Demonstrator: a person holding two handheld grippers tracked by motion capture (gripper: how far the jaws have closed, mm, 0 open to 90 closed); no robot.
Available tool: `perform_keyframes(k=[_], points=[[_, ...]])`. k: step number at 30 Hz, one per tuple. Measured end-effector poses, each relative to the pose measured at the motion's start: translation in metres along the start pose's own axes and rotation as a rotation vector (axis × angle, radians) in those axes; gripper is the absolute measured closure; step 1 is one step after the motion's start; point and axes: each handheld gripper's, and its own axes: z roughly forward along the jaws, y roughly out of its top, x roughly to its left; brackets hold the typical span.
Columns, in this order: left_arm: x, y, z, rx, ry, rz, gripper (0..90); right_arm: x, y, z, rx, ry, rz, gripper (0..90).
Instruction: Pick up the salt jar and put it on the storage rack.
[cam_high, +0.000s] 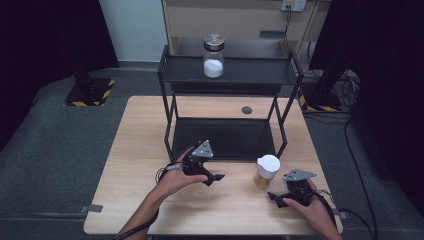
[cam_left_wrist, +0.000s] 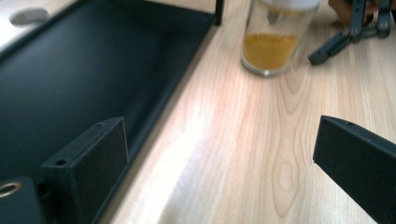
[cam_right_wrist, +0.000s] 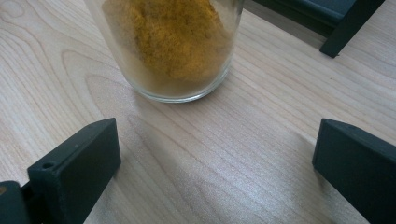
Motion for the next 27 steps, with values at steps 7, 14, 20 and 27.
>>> perform_keyframes(k=[7,14,20,27], points=[[-0.01,-0.019,0.003,0.017,-0.007,-0.022,2.2,0.0,0.0,0.0,0.0,-0.001,0.001,1.8],[-0.017,-0.034,0.001,0.026,-0.005,-0.042,2.1,0.0,0.0,0.0,0.0,-0.001,0.001,1.8],[-0.022,-0.043,-0.002,0.028,0.0,-0.074,2.2,0.0,0.0,0.0,0.0,-0.002,0.001,1.8],[-0.028,-0.049,0.001,0.063,0.017,-0.07,2.3,0.001,0.0,0.0,0.0,-0.004,0.002,1.9]])
